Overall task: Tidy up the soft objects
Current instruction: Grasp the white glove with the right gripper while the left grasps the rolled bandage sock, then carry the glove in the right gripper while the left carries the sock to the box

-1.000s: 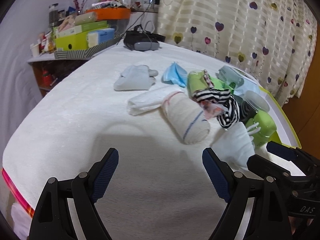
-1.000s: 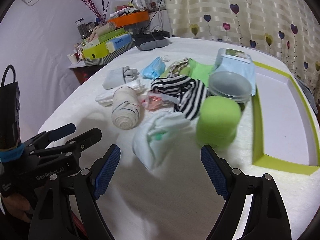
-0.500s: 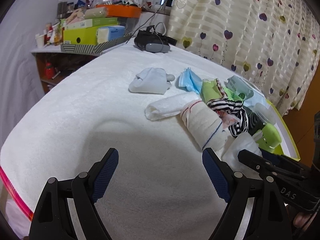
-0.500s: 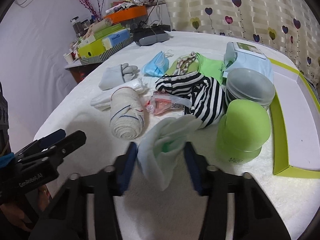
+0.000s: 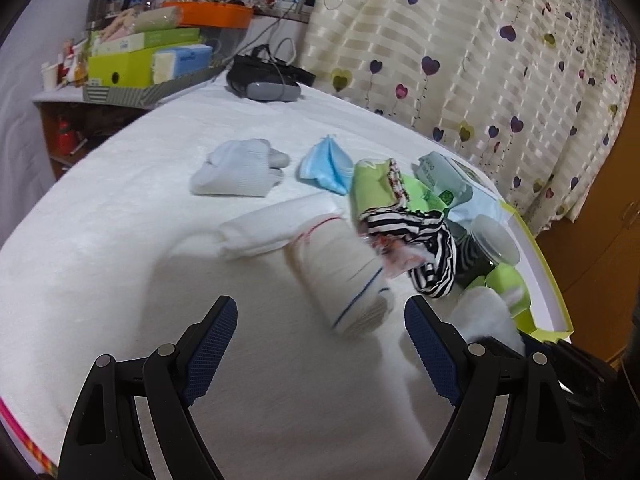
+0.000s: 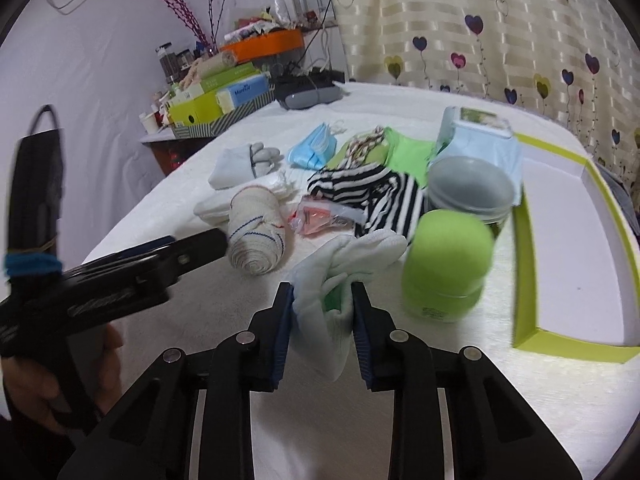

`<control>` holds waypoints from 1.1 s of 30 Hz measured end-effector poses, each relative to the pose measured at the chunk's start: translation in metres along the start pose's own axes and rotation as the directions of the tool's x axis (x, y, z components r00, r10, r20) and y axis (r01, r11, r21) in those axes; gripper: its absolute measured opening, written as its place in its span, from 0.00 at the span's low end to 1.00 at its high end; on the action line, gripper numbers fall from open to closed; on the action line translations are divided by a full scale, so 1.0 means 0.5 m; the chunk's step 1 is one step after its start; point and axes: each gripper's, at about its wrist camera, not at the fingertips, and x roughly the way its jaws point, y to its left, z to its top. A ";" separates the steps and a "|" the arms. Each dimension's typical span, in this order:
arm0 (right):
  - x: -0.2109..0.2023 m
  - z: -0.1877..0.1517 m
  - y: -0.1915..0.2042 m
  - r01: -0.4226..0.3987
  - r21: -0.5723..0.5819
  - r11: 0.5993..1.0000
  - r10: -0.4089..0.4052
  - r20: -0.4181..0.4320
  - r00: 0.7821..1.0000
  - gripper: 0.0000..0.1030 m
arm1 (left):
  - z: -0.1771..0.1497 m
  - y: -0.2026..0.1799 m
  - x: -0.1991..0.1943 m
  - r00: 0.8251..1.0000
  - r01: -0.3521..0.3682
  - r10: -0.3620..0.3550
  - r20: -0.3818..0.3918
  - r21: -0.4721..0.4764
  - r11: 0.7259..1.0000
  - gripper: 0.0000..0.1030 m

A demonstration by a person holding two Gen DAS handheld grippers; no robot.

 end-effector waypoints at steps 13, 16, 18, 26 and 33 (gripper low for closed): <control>-0.077 0.012 -0.043 0.002 0.025 1.000 -0.004 0.090 0.996 0.29 | 0.023 -0.057 0.099 0.992 -0.066 0.068 -0.104 0.023 0.998 0.51; -0.082 0.013 -0.055 0.003 0.032 0.999 -0.006 0.099 0.995 0.29 | 0.020 -0.064 0.097 0.992 -0.084 0.087 -0.090 0.034 0.996 0.48; -0.088 0.012 -0.063 0.004 0.039 0.999 -0.009 0.106 0.994 0.29 | 0.019 -0.065 0.092 0.992 -0.091 0.093 -0.082 0.030 0.995 0.46; -0.106 0.010 -0.093 0.011 0.065 0.998 -0.020 0.135 0.991 0.29 | 0.016 -0.066 0.041 0.990 -0.144 0.144 -0.008 0.044 0.989 0.45; -0.135 0.014 -0.138 0.042 0.094 0.995 -0.058 0.174 0.983 0.29 | 0.032 -0.121 -0.012 0.989 -0.134 0.126 0.075 0.106 0.985 0.45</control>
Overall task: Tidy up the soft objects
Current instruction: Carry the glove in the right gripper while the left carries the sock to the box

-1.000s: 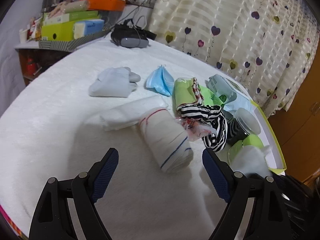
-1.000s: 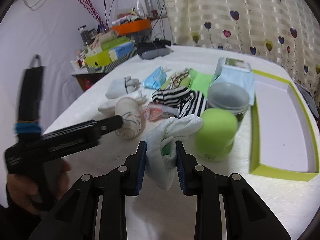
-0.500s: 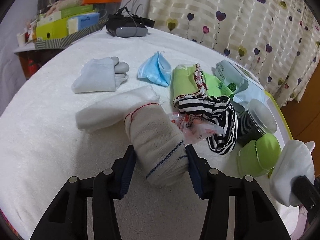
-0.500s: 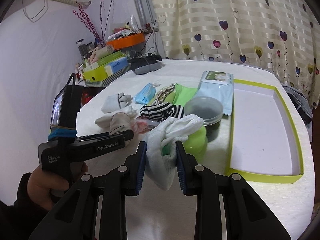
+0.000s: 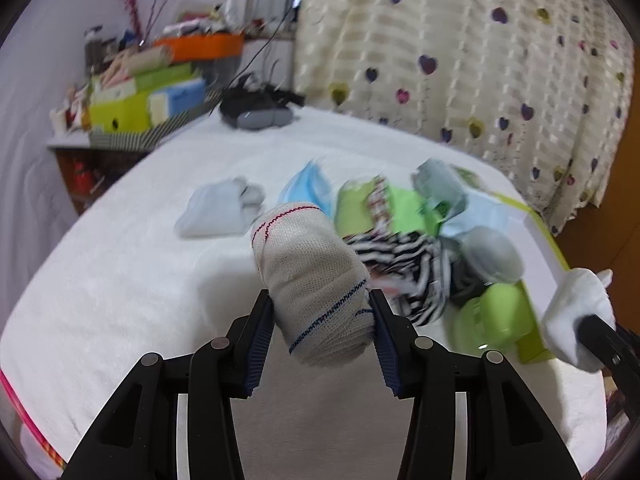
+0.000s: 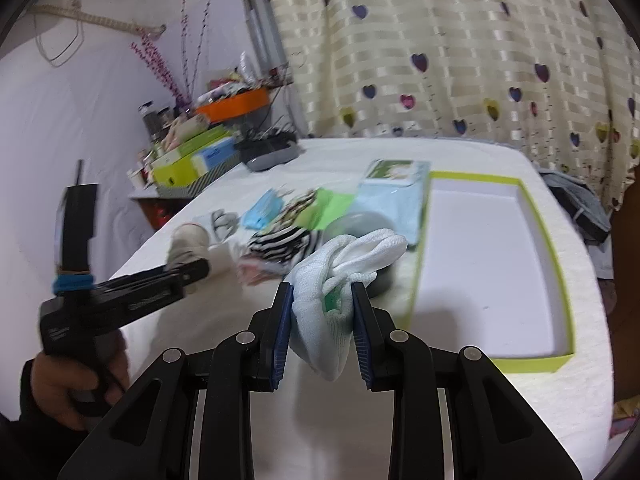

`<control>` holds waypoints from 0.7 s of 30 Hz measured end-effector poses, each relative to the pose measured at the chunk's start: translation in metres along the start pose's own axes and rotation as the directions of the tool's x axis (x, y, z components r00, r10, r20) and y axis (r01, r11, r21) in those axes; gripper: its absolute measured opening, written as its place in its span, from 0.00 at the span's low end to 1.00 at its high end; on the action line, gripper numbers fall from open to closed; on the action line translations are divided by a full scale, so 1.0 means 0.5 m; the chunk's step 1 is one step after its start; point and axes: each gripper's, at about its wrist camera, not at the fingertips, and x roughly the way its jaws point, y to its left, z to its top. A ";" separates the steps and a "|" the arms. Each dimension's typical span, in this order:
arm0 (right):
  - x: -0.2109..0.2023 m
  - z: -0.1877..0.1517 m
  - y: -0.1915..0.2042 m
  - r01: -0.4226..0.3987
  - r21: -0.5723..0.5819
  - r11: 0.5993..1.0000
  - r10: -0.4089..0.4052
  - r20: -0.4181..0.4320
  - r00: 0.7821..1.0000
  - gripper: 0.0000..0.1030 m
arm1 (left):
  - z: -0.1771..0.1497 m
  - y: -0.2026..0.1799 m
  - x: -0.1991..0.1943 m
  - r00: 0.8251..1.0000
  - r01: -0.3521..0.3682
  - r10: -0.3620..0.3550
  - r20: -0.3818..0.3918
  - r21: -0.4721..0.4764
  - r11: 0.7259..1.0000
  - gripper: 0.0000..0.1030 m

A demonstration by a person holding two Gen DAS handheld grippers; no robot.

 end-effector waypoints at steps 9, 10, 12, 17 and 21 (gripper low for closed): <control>-0.021 0.013 -0.126 0.104 0.093 0.990 -0.107 0.030 0.994 0.29 | 0.035 -0.134 -0.027 0.994 0.099 -0.105 0.038 0.131 0.986 0.45; -0.022 0.011 -0.139 0.114 0.104 0.988 -0.117 0.027 0.993 0.29 | 0.037 -0.154 -0.027 0.992 0.114 -0.120 0.036 0.147 0.983 0.45; -0.021 0.010 -0.167 0.127 0.126 0.984 -0.131 0.020 0.991 0.29 | 0.040 -0.195 -0.026 0.988 0.146 -0.153 0.027 0.181 0.973 0.45; -0.013 0.004 -0.201 0.131 0.146 0.981 -0.133 0.001 0.991 0.29 | 0.031 -0.281 -0.019 0.974 0.220 -0.227 -0.005 0.253 0.942 0.45; -0.006 0.000 -0.231 0.143 0.159 0.977 -0.142 -0.018 0.990 0.29 | 0.022 -0.341 0.012 0.961 0.276 -0.273 -0.053 0.292 0.916 0.45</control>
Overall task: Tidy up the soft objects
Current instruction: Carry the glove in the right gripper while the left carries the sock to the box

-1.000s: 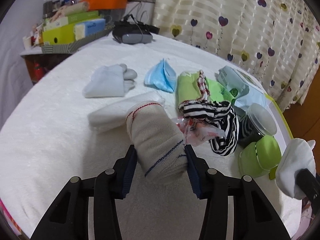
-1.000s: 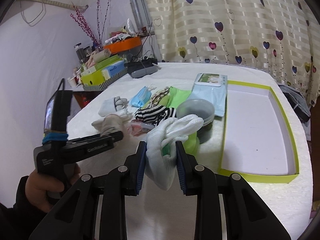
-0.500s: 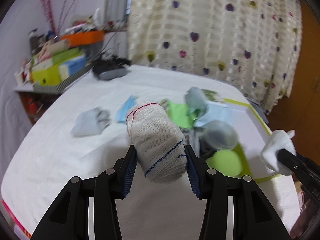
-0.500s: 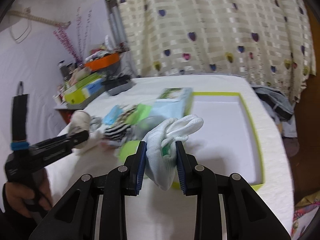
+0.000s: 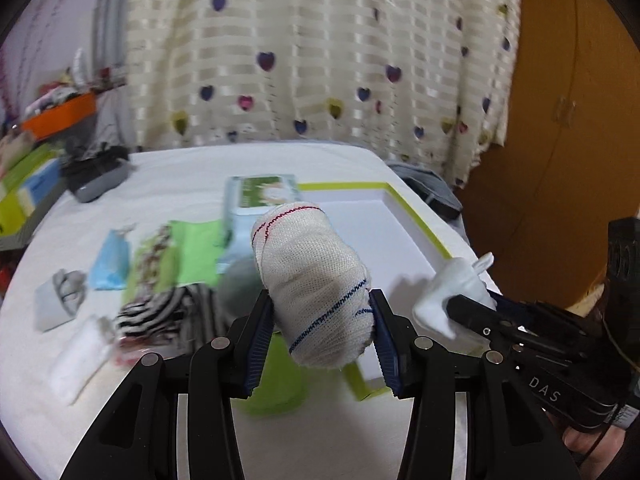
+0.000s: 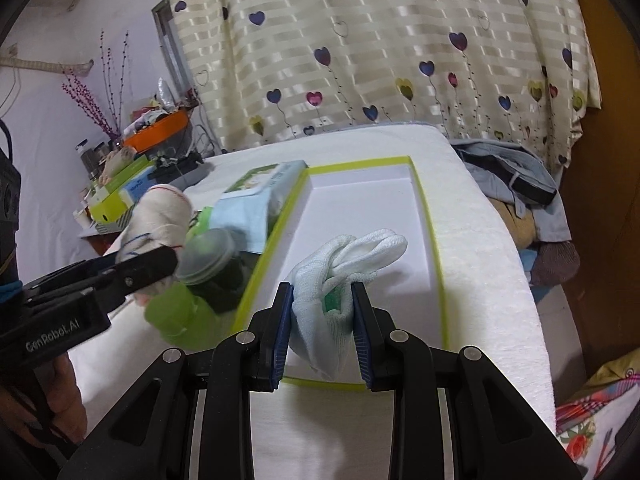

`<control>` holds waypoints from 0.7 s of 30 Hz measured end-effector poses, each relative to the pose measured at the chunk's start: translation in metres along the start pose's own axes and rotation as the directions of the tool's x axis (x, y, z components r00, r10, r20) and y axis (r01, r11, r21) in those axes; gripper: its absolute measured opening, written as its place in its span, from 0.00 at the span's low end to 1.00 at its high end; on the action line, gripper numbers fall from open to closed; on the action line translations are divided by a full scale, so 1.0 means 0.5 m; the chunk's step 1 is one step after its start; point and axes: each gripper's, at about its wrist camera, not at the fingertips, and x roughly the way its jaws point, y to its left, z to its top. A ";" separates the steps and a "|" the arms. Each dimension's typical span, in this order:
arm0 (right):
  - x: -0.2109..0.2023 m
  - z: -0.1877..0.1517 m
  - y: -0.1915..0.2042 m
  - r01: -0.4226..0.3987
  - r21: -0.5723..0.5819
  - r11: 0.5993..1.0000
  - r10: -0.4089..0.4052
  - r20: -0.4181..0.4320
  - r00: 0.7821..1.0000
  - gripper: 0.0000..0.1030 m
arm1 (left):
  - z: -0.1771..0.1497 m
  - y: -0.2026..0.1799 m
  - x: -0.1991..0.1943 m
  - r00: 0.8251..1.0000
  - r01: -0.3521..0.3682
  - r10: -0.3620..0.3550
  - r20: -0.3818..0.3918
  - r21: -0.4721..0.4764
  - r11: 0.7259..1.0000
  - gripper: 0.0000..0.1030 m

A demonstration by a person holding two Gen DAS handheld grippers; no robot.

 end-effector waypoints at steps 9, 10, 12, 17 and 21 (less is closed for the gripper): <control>0.039 0.009 -0.055 0.018 0.019 1.000 -0.017 -0.048 0.999 0.29 | 0.004 -0.046 0.093 0.995 0.054 -0.050 -0.090 0.042 0.998 0.45; 0.044 0.011 -0.058 0.017 0.018 1.000 -0.016 -0.052 0.999 0.29 | 0.005 -0.050 0.100 0.994 0.058 -0.054 -0.096 0.044 0.997 0.45; 0.053 0.014 -0.063 0.011 0.016 1.000 -0.010 -0.063 0.998 0.29 | 0.006 -0.057 0.113 0.992 0.067 -0.061 -0.110 0.054 0.996 0.45; 0.070 0.015 -0.070 0.020 -0.003 1.000 -0.021 -0.099 0.995 0.38 | 0.002 -0.066 0.139 0.986 0.087 -0.078 -0.145 0.058 0.995 0.46; 0.067 0.005 -0.067 0.054 -0.041 0.998 -0.058 -0.098 0.994 0.51 | 0.002 -0.070 0.144 0.988 0.079 -0.068 -0.137 0.074 0.994 0.47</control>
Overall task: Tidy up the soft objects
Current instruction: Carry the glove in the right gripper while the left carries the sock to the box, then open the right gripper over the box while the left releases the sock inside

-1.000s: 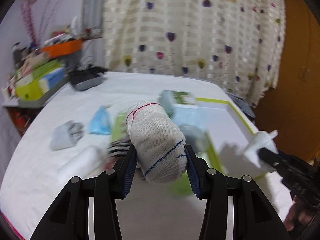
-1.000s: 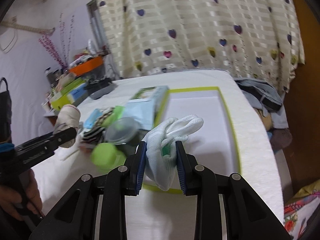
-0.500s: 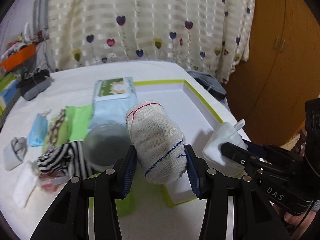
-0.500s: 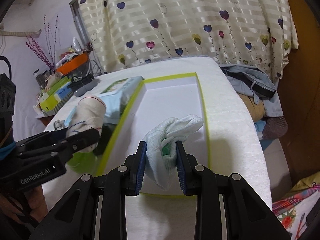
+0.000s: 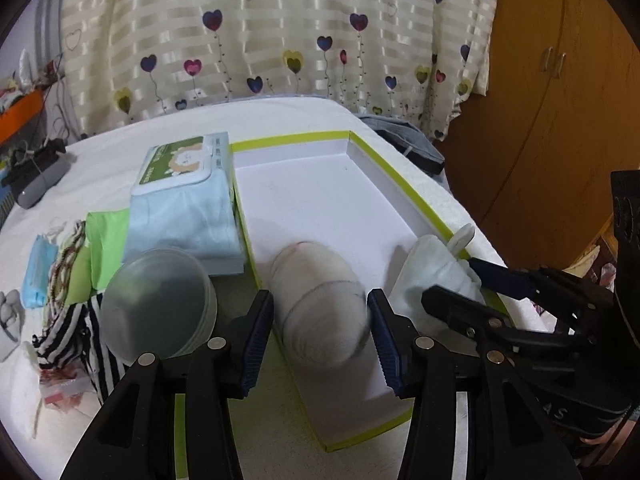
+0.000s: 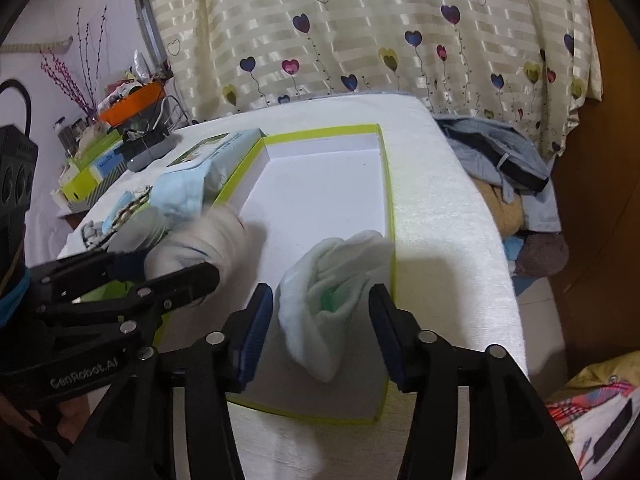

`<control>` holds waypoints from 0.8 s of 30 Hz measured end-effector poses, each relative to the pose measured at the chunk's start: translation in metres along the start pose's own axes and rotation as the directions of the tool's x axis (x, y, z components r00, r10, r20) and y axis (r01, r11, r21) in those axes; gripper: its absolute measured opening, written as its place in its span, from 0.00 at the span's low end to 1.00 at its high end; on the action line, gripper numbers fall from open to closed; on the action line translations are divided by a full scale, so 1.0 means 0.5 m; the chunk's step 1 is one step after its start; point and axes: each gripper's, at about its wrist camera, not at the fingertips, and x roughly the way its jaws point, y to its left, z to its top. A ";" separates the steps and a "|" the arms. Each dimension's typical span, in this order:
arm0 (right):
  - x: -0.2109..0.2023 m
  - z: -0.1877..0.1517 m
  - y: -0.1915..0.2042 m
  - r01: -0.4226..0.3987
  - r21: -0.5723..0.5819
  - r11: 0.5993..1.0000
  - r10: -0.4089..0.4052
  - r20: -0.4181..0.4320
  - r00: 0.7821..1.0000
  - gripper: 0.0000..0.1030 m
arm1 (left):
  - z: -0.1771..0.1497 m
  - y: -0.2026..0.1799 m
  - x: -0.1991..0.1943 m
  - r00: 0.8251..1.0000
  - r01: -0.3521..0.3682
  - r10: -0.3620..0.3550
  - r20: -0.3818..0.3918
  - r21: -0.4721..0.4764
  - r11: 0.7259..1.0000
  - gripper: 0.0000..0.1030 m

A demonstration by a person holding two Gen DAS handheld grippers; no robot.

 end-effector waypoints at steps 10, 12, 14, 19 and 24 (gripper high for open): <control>-0.048 -0.006 0.010 0.061 -0.032 0.998 -0.059 0.066 0.996 0.53 | -0.004 0.004 -0.035 0.998 0.028 -0.028 0.051 -0.004 1.000 0.53; -0.059 -0.011 0.005 0.080 -0.018 0.997 -0.078 0.078 0.994 0.53 | -0.007 0.008 -0.045 0.998 0.037 -0.036 0.056 -0.011 0.999 0.53; -0.062 -0.015 -0.008 0.077 0.015 0.997 -0.078 0.071 0.994 0.53 | -0.012 0.014 -0.057 0.998 0.036 -0.034 0.061 -0.023 0.999 0.53; -0.057 -0.029 -0.029 0.055 0.071 0.996 -0.057 0.030 0.998 0.45 | -0.030 0.020 -0.084 0.996 0.051 -0.048 0.071 -0.039 0.998 0.53; -0.080 -0.037 0.003 0.030 0.034 0.999 -0.032 0.066 0.997 0.40 | -0.051 0.021 -0.112 0.995 0.060 -0.056 0.081 -0.043 0.997 0.53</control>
